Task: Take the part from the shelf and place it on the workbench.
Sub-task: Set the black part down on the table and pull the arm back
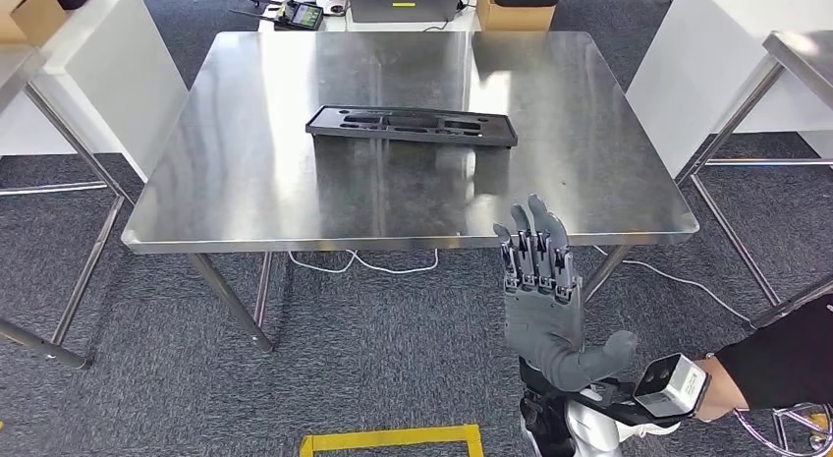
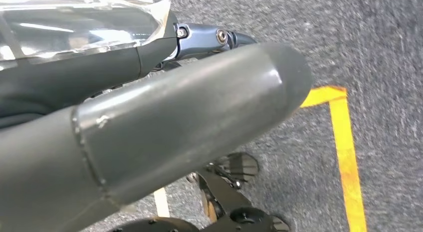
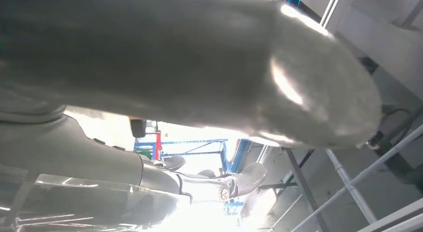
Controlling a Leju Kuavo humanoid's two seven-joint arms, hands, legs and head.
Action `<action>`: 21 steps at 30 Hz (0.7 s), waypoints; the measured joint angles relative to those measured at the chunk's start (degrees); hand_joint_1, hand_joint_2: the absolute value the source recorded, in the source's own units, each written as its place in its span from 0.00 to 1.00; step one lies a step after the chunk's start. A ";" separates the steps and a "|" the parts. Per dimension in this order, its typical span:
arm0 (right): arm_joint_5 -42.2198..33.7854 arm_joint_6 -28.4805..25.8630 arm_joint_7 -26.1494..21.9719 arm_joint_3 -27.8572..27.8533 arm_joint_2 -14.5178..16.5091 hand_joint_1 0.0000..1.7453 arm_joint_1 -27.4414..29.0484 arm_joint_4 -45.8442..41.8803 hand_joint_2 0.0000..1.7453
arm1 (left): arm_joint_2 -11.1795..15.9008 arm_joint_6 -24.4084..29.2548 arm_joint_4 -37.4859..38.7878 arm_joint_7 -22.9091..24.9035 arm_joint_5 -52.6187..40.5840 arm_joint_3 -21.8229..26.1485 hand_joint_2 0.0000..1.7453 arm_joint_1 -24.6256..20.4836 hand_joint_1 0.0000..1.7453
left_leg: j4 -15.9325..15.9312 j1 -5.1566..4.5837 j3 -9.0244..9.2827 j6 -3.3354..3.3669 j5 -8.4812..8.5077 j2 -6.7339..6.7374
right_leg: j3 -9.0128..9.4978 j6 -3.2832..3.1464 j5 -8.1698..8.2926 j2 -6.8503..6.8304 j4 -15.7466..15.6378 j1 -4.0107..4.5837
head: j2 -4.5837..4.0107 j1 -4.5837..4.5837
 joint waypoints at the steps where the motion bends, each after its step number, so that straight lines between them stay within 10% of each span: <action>1: 0.01 -0.02 0.00 -0.10 -0.06 0.00 0.06 0.02 0.00 | -0.02 0.00 0.00 0.00 0.00 0.01 0.00 -0.01 0.00 | -0.14 -0.08 -0.84 0.75 0.73 0.19 | -1.00 -0.37 -2.00 0.04 1.93 -0.06 | 0.00 0.05; 4: 0.01 -0.05 0.00 -0.31 -0.22 0.00 0.14 0.10 0.00 | 0.01 0.02 0.00 0.00 0.02 0.02 0.00 -0.01 0.00 | -0.12 -0.46 -3.55 1.58 2.84 0.53 | -3.73 -1.29 -8.93 0.14 12.22 -0.12 | 0.01 0.29; 6: 0.01 -0.05 0.00 -0.42 -0.35 0.00 0.20 0.17 0.00 | 0.02 0.02 0.00 0.00 0.02 0.02 0.00 -0.01 0.00 | -0.01 -0.76 -5.26 1.56 4.33 0.69 | -2.82 -0.42 -8.65 0.18 15.66 0.03 | 0.01 0.33; 8: 0.01 -0.05 0.00 -0.47 -0.45 0.00 0.19 0.19 0.00 | 0.02 0.01 0.00 0.00 0.02 0.02 0.00 -0.02 0.00 | 0.09 -0.97 -6.71 1.38 5.73 0.74 | 1.80 0.22 -6.09 0.20 11.55 0.35 | 0.00 0.34; 11: 0.01 -0.05 -0.01 -0.51 -0.49 0.00 0.06 0.17 0.00 | -0.12 0.00 0.00 0.00 0.02 0.02 0.00 -0.06 0.00 | 0.09 -1.31 -7.99 0.66 7.61 0.76 | 10.71 -1.17 -6.94 0.22 -1.24 1.29 | -0.01 0.25; 14: 0.02 -0.04 -0.02 -0.58 -0.52 0.00 0.08 0.20 0.00 | -0.09 0.01 0.00 0.00 0.02 0.03 0.00 0.04 0.00 | -0.15 -1.21 -8.40 -0.26 8.89 0.71 | 11.07 -2.41 -6.92 0.13 -3.90 1.26 | 0.00 0.07; 19: 0.76 -0.86 0.42 -0.60 -0.44 0.00 0.19 0.33 0.00 | 0.01 0.05 0.00 0.00 0.02 0.04 0.00 0.20 0.00 | 12.06 -0.50 -11.22 -1.76 -2.94 0.32 | 7.93 -4.45 -3.62 -0.37 -3.85 0.53 | 0.00 -0.34; 21: 2.41 -2.83 1.43 -0.64 -0.50 0.00 0.66 0.81 0.00 | 0.04 0.09 0.00 0.00 0.05 0.05 0.00 0.19 0.00 | 16.37 -0.14 -10.79 -2.26 -2.91 0.32 | 6.37 -4.14 -2.38 -0.46 -3.48 0.52 | 0.00 -0.35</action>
